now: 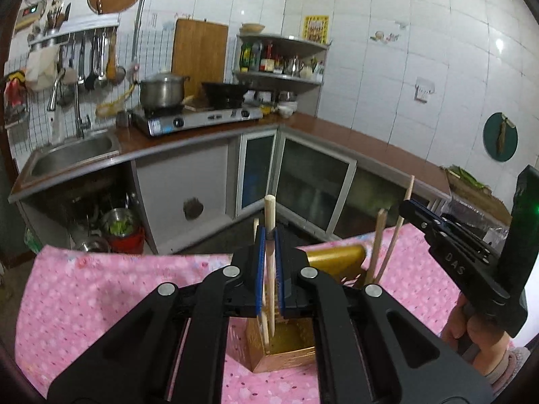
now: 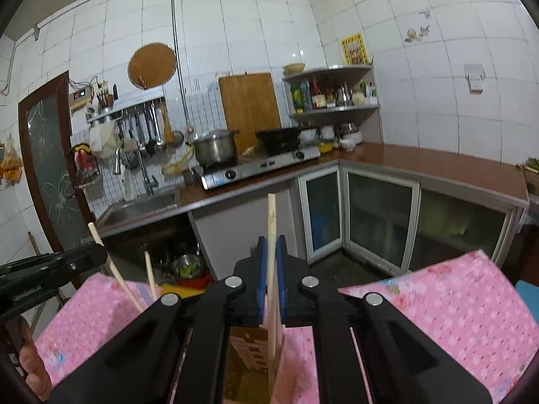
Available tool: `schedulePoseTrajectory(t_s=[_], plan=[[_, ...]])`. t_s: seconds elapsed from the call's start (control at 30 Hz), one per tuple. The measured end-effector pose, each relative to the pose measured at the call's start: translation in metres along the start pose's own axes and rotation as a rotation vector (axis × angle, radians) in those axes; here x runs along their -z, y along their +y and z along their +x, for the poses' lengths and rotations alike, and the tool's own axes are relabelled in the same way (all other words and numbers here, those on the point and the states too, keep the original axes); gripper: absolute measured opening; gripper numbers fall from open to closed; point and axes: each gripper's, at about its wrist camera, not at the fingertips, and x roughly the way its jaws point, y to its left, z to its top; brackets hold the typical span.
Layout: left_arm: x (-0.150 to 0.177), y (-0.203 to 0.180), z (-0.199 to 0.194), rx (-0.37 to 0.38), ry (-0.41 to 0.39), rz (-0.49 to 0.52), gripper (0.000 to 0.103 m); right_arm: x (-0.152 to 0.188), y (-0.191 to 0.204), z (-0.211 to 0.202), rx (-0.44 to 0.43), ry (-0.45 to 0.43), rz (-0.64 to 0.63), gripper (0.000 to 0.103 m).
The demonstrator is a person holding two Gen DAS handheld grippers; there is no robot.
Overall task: Organize utensils
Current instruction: 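Lower the chopstick into the yellow holder with the left tool while the right tool inserts its chopstick, then open both tools and withdraw them from the holder toward the table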
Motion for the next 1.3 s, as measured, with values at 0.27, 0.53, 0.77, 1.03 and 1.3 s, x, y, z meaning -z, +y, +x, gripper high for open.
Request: schedulePoseTrajectory(t_s=[0.27,0.53,0.77,1.03,1.3], plan=[[0.026,0.014,0.022,-0.007,0.047,-0.048,0.004,0.027,-0.005,0.012,-0.016,0.05,-0.011,0.006],[0.03,0.016,0.01,-0.045,0.077,-0.066,0.035,0.032,-0.006,0.005,-0.044,0.1,0.005,0.036],[0.04,0.023,-0.034,-0.031,0.099,-0.125,0.08,0.034,-0.012,-0.039,-0.031,0.117,0.006,0.046],[0.08,0.034,-0.067,-0.024,0.159,-0.163,0.097,0.087,-0.021,-0.082,-0.013,0.263,-0.027,0.05],[0.138,0.027,-0.068,-0.043,0.259,-0.173,0.097,0.154,-0.03,-0.094,0.032,0.405,-0.027,0.05]])
